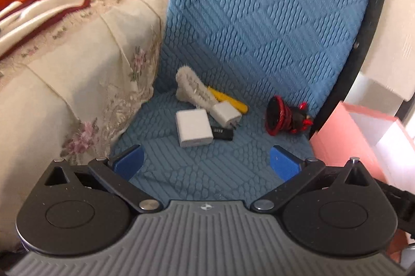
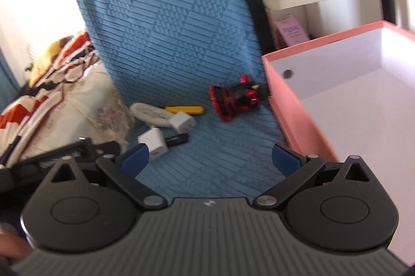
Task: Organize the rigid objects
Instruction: 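Close the left tool on the white USB charger while the right tool grasps the red-black toy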
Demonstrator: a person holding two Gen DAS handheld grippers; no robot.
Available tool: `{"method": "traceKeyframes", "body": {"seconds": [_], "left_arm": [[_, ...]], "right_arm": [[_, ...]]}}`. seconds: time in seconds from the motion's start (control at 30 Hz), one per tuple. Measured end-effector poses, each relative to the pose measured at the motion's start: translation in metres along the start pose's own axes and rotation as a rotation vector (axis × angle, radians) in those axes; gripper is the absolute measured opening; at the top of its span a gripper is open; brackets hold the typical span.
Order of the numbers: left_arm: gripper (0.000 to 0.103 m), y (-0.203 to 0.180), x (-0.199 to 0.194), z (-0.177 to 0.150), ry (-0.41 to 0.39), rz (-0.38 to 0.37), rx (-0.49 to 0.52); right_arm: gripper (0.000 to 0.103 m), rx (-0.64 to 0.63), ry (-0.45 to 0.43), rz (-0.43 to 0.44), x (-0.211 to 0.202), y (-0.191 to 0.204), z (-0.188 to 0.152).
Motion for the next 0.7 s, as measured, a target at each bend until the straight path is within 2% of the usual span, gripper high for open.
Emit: {"method": "traceKeyframes", "body": {"seconds": [0.1, 0.4, 0.7], "left_arm": [[0.103, 0.002, 0.01, -0.001, 0.014, 0.0, 0.006], [0.103, 0.017, 0.04, 0.008, 0.034, 0.006, -0.042], [0.103, 0.023, 0.073, 0.016, 0.051, 0.013, -0.04]], "right_arm": [[0.103, -0.02, 0.01, 0.013, 0.007, 0.004, -0.001], [0.103, 0.023, 0.039, 0.046, 0.035, 0.004, 0.011], [0.103, 0.073, 0.075, 0.071, 0.076, 0.001, 0.022]]}}
Point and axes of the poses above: each gripper's, at about its wrist camera, not at the fingertips, and x roughly the way its jaws point, y to its left, z to its top, the point moved 6 cm from there along x, roughly the way its jaws point, and after that the axes turned 2 degrees about -z, right-handed, at the moved point
